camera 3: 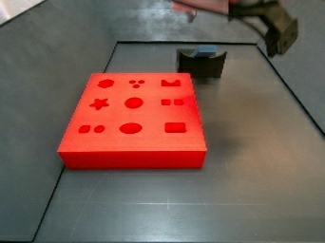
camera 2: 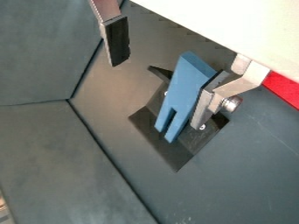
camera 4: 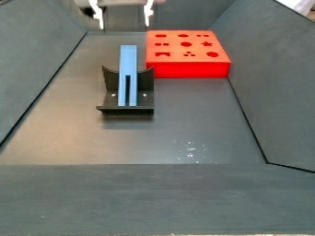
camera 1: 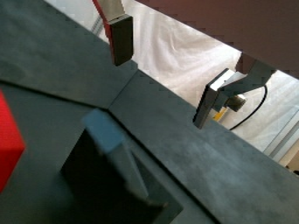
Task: Pick up the double-square object. Move up. Rotate the double-square object. Place the double-square object on the fixture. Regrasp the double-square object. Move to above the board. Insert the double-square object.
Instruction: Regrasp the double-square object, then move to above the board.
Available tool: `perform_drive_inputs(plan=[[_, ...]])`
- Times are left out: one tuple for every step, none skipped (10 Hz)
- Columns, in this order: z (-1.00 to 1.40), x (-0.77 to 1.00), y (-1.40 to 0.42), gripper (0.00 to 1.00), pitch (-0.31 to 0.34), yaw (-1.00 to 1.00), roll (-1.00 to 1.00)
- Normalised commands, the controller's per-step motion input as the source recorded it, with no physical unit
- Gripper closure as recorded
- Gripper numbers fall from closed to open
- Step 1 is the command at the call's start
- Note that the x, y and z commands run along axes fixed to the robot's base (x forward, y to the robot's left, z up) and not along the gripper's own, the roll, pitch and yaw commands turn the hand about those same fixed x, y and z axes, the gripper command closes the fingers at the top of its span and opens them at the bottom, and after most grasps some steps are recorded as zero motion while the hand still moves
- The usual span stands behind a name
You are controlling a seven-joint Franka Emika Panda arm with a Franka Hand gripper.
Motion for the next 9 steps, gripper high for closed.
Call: perform_drive_inputs(plan=[[-1.0,0.07,0.03,0.0,-0.132,-0.07,0.06],[-1.0,0.07,0.03,0.0,-0.108,-0.08,0.06],[-1.0,0.07,0.02,0.0,-0.074,-0.09,0.05],[-0.83,0.06,0.02,0.0,-0.051,-0.09,0.05],[-0.61,0.06,0.01,0.0,-0.02,-0.07,0.05],[-0.5,0.05,0.01,0.0,-0.003,-0.06,0.05],[-0.29,0.06,0.0,0.0,0.021,-0.04,0.05],[0.0,0.0,0.0,1.0,0.0,0.0,0.0],[1.0,-0.22,-0.29,1.0,0.174,-0.03,0.08]])
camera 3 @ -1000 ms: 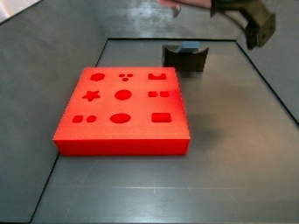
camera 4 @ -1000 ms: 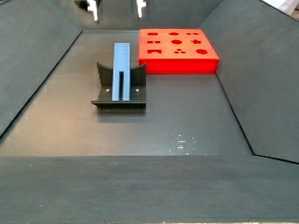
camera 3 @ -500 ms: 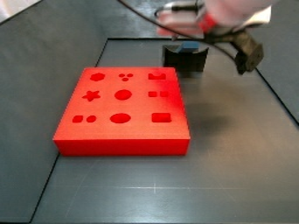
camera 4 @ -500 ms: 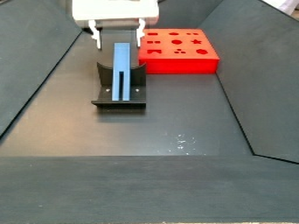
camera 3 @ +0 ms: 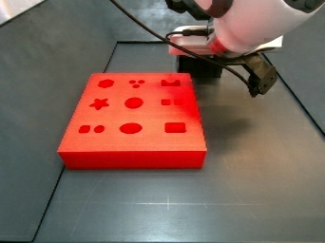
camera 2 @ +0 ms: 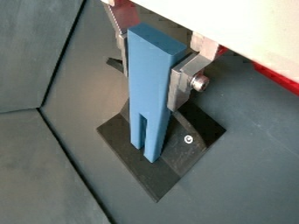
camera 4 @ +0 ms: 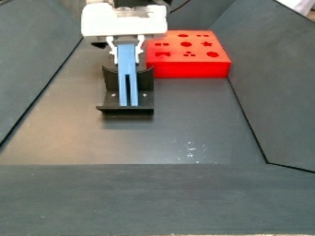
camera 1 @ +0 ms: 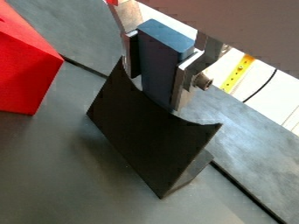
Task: Pick up the double-square object. Move up. Rotate the double-square object. Place the double-square object on the fixture. Regrasp the double-square object. Move to above the board. Insert the double-square object.
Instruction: Move to above the board.
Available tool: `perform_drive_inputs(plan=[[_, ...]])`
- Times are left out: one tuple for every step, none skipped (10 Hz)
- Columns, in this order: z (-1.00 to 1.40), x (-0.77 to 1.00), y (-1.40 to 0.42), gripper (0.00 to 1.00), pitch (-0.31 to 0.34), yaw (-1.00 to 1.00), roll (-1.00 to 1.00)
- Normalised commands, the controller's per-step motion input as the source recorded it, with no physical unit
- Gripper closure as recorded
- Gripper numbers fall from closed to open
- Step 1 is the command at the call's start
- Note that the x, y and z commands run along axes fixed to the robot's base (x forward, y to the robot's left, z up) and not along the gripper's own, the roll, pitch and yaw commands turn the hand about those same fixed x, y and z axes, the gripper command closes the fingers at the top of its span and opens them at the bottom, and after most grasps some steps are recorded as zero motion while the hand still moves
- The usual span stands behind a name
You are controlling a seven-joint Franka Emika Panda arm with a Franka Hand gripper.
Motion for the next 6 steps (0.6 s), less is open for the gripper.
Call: perform_drive_inputs(plan=[[1.0,-0.22,-0.29,1.0,0.17,-0.03,0.07],[1.0,-0.21,-0.26,1.0,0.142,0.02,0.03],[1.0,-0.2,-0.25,1.0,0.136,0.04,-0.01],[1.0,-0.19,-0.23,1.0,0.117,0.07,-0.04],[1.0,-0.18,-0.21,1.0,0.087,0.09,-0.05],[1.0,-0.17,-0.2,1.0,0.063,0.09,-0.04]])
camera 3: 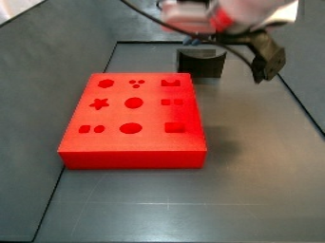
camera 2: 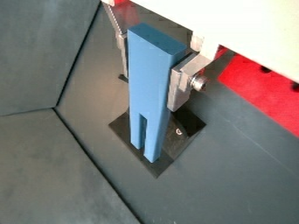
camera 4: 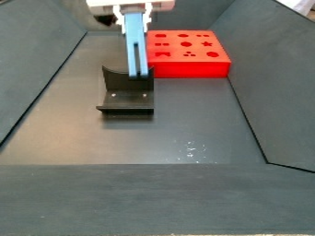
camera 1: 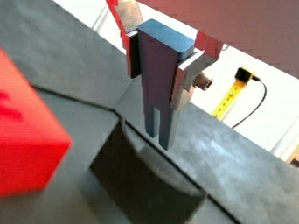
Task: Pick up the double-square object. Move up. Rotate the double-square object. Place the double-square object on the fixture. Regrasp the double-square object. Move to above the board. Insert the double-square object.
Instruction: Move to above the board.
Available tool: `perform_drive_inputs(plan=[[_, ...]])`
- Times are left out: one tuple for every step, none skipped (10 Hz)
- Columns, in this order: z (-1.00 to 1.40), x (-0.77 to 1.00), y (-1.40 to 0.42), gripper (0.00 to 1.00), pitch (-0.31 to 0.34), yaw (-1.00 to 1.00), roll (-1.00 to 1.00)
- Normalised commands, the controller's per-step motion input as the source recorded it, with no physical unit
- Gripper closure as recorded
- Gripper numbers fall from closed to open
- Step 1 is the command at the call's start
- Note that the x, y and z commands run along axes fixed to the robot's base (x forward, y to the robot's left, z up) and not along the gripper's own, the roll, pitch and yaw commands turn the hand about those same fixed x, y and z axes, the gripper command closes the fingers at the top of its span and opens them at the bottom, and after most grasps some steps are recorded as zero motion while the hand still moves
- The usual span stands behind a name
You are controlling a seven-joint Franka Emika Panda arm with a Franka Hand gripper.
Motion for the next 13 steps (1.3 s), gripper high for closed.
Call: perform_drive_inputs(plan=[[1.0,-0.17,-0.19,1.0,0.048,0.09,-0.04],[1.0,-0.16,-0.17,1.0,0.015,0.08,-0.04],[1.0,-0.16,-0.16,1.0,0.005,0.08,-0.04],[1.0,-0.15,-0.14,1.0,-0.015,0.06,-0.04],[1.0,-0.14,-0.13,1.0,-0.024,0.04,-0.04],[1.0,-0.14,-0.11,1.0,-0.031,0.02,-0.04],[1.0,-0.13,-0.09,1.0,-0.03,0.01,-0.05],[0.91,-0.11,-0.06,1.0,-0.025,-0.01,-0.05],[0.79,-0.1,-0.05,1.0,-0.016,-0.02,-0.05],[0.56,-0.06,-0.02,1.0,0.004,-0.03,-0.05],[0.44,-0.05,-0.01,1.0,0.017,-0.03,-0.05],[0.2,-0.04,-0.01,1.0,0.04,-0.02,-0.05],[0.43,-0.68,-1.0,1.0,-0.06,-0.12,-1.0]])
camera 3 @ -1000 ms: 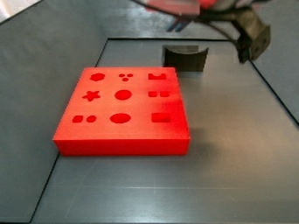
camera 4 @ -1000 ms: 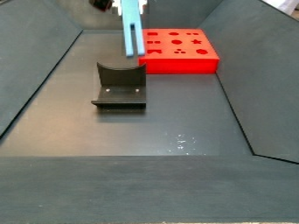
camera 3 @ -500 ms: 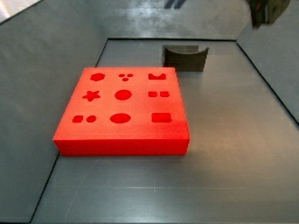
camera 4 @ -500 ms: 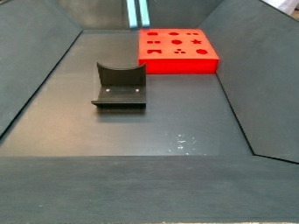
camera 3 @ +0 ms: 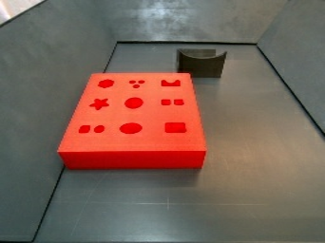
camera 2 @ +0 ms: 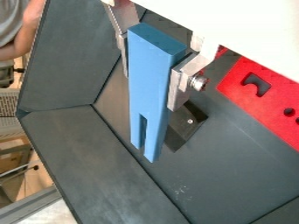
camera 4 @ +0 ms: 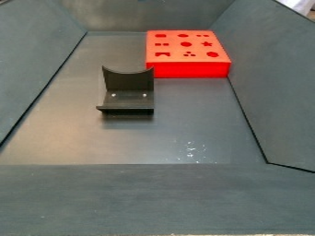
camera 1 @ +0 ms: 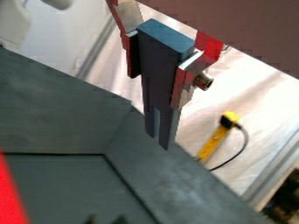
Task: Pick up the double-square object. Move up. Rotate the double-square object. Place the double-square object on the fixture. Regrasp the double-square object. Move to above the board. Insert the double-square object.
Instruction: Move to above the board.
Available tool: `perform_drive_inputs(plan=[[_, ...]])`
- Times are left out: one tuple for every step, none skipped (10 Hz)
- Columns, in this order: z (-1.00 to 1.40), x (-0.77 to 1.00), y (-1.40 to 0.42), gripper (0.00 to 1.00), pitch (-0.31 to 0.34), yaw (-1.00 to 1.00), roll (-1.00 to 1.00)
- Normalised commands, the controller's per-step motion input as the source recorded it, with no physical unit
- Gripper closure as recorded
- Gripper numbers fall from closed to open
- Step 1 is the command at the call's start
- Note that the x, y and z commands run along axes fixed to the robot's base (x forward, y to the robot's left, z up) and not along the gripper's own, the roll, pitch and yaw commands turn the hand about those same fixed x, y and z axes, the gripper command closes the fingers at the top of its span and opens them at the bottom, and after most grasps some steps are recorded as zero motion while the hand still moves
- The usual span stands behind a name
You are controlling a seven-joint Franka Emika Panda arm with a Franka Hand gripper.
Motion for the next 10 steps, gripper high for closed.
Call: perform_drive_inputs(plan=[[0.44,-0.69,-1.0,1.0,-0.068,-0.11,-1.0],[0.49,-0.77,-1.0,1.0,-0.073,-0.11,-1.0],[0.46,-0.81,-1.0,1.0,-0.074,-0.12,-1.0],[0.36,-0.64,-0.74,1.0,-0.072,-0.13,-1.0],[0.21,-0.41,-0.43,1.0,-0.066,-0.14,-1.0],[0.08,-0.2,-0.16,1.0,-0.048,-0.14,-1.0],[0.06,-0.14,-0.09,1.0,-0.046,-0.14,-1.0],[0.04,-0.12,-0.05,1.0,-0.046,-0.14,-1.0],[0.02,-0.1,0.0,1.0,-0.048,-0.14,-1.0],[0.01,-0.08,0.04,1.0,-0.054,-0.13,-1.0]])
